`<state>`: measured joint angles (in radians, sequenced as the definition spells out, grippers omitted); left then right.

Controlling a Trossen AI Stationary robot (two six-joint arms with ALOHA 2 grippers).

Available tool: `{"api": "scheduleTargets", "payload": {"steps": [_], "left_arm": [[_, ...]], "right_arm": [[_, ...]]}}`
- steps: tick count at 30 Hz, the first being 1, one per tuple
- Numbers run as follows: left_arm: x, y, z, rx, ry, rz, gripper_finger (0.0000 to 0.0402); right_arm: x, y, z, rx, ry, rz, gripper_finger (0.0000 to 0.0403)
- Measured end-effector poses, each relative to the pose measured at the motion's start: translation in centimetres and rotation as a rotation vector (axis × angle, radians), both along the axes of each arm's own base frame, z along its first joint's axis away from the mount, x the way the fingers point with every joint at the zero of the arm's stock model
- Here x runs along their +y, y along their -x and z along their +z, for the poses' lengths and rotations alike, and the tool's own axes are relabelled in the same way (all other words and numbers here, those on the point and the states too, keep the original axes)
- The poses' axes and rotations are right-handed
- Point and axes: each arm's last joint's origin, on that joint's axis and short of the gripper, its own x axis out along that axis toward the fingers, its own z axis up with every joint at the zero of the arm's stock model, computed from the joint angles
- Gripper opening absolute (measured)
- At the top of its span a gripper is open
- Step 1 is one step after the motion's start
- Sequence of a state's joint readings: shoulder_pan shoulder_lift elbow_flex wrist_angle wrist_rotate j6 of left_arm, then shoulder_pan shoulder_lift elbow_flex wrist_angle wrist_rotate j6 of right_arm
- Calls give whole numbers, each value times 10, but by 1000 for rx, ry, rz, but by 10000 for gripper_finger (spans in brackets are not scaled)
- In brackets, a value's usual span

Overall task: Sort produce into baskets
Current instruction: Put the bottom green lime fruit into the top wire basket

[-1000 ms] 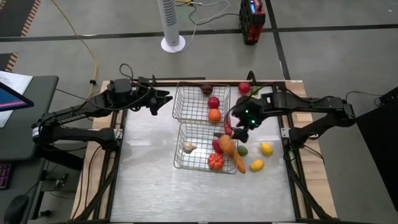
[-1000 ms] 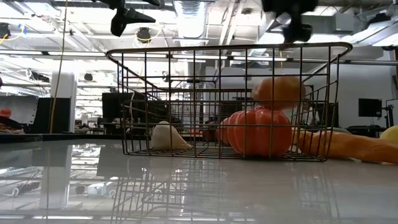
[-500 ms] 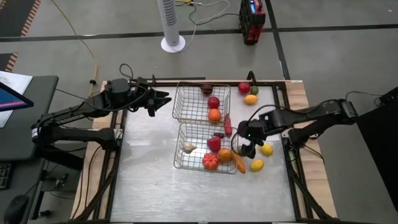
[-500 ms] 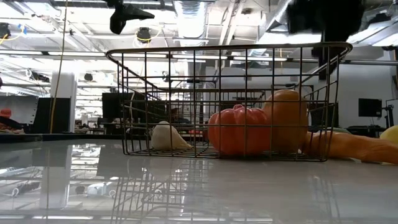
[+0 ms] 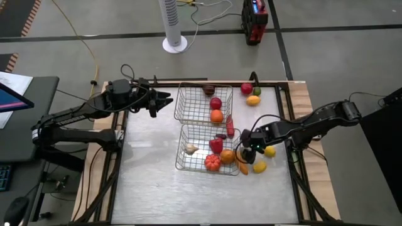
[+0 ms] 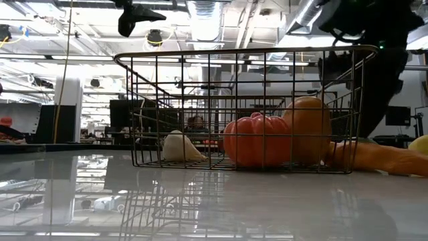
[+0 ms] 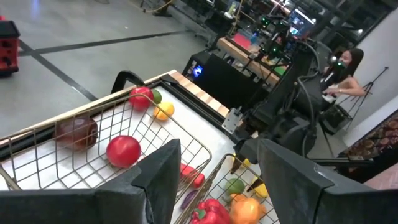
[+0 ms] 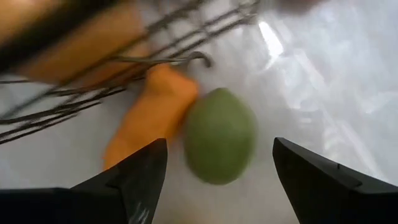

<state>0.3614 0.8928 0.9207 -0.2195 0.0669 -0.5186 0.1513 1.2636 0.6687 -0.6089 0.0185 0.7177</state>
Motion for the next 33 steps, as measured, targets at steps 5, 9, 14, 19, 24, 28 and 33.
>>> {"api": "scheduleTargets", "payload": {"steps": [5,9,14,19,24,28,33], "left_arm": [[0,0,0,4,-11,9,201],[1,0,0,7,-22,23,201],[1,0,0,11,-32,26,201],[1,0,0,11,-33,29,201],[1,0,0,10,-33,29,201],[1,0,0,8,-35,32,201],[1,0,1,0,-39,42,201]], "right_arm": [[-1,4,-12,-20,57,1,317],[-2,7,-23,-41,52,2,310],[-2,11,-27,-21,45,-1,266],[-4,10,-22,7,32,-10,203],[-12,9,8,114,60,-17,196],[-18,5,47,136,78,3,211],[-22,-4,101,44,104,-2,229]]}}
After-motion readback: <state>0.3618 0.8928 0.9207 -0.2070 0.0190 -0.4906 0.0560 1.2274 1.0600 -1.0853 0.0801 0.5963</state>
